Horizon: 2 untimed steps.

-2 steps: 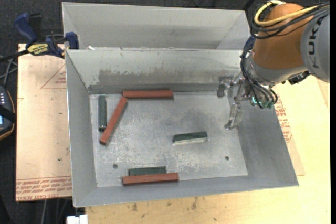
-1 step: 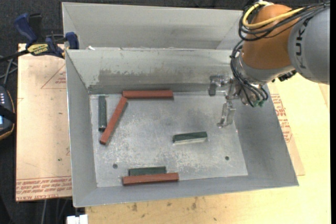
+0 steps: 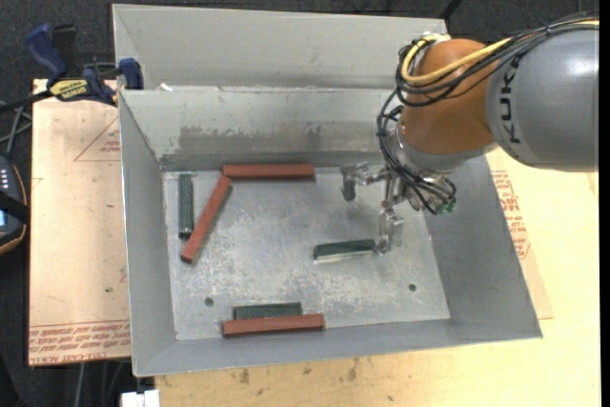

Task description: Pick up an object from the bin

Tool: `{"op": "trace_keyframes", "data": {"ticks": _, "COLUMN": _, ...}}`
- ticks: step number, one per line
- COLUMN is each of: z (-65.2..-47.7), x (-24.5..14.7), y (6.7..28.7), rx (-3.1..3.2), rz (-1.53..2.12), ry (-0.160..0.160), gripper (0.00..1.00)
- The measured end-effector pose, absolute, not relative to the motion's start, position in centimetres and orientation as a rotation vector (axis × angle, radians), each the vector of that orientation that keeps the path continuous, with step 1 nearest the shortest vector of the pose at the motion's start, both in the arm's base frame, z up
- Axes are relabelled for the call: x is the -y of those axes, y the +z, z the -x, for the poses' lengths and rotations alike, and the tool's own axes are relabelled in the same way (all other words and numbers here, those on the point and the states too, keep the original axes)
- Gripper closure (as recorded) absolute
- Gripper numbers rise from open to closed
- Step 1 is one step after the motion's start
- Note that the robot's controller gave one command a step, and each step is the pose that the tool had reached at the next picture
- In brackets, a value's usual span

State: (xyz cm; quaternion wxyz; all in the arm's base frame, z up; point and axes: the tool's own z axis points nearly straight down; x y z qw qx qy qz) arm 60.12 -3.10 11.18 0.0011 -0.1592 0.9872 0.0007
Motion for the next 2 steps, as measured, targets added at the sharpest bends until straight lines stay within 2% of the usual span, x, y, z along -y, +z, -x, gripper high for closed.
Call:
{"op": "trace_keyframes", "data": {"ticks": 1, "z": -58.54, "x": 4.77, "y": 7.59, "rx": -3.122, "rz": 0.322, "ry": 0.002, "gripper": 1.0}}
{"op": "trace_keyframes", "data": {"ticks": 2, "z": -58.54, "x": 4.77, "y": 7.59, "rx": -3.122, "rz": 0.323, "ry": 0.002, "gripper": 1.0}}
